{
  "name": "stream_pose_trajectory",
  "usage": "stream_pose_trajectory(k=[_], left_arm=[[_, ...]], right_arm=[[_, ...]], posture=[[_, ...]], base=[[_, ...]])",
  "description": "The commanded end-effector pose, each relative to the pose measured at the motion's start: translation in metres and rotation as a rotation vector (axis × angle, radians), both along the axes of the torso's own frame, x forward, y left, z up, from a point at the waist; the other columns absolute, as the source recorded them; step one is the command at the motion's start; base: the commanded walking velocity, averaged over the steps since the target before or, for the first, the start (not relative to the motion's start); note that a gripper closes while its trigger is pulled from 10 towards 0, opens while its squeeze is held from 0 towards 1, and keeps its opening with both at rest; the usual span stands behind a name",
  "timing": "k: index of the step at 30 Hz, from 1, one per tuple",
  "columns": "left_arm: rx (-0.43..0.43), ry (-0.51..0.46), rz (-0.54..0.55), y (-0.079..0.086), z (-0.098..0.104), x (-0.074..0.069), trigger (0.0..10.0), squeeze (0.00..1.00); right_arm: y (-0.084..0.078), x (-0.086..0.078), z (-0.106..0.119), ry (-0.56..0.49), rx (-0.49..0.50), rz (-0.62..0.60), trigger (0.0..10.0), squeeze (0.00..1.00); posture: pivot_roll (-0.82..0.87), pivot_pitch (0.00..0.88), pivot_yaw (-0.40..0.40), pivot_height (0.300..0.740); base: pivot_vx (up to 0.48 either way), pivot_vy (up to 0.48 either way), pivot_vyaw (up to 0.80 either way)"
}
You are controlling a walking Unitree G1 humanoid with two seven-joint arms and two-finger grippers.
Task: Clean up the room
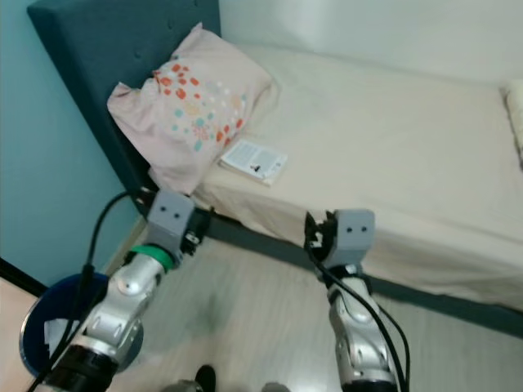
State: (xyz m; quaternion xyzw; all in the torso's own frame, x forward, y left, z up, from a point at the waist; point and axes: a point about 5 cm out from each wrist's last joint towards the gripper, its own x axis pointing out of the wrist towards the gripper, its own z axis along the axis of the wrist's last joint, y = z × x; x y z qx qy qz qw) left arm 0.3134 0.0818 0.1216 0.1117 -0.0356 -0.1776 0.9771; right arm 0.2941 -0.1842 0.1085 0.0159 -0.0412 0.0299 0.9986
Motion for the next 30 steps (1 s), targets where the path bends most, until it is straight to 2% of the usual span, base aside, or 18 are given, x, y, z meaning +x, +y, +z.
stream_pose_trajectory(k=[1,19,25,30], left_arm=[[0.018,0.012,-0.005,0.0,-0.006,-0.002,10.0,0.0],[0.024,0.02,-0.008,-0.002,-0.009,-0.001,10.0,0.0],[0.006,0.026,0.057,0.002,-0.01,0.006,10.0,0.0],[0.001,0.017,0.088,0.006,-0.009,0.007,10.0,0.0]], right_arm=[[-0.005,-0.004,-0.007,0.026,0.006,-0.015,10.0,0.0],[-0.007,-0.003,-0.005,0.021,-0.002,-0.017,10.0,0.0],[0.009,0.016,0.032,-0.1,-0.009,0.068,10.0,0.0],[0.02,0.024,0.041,-0.121,-0.014,0.125,10.0,0.0]], posture=[[-0.17,0.06,0.059,0.723],[-0.18,0.051,0.055,0.723],[-0.18,0.05,0.032,0.723],[-0.17,0.05,0.029,0.723]], base=[[0.0,-0.405,0.0],[0.0,-0.38,0.0],[0.0,-0.16,0.0],[0.0,0.0,0.0]])
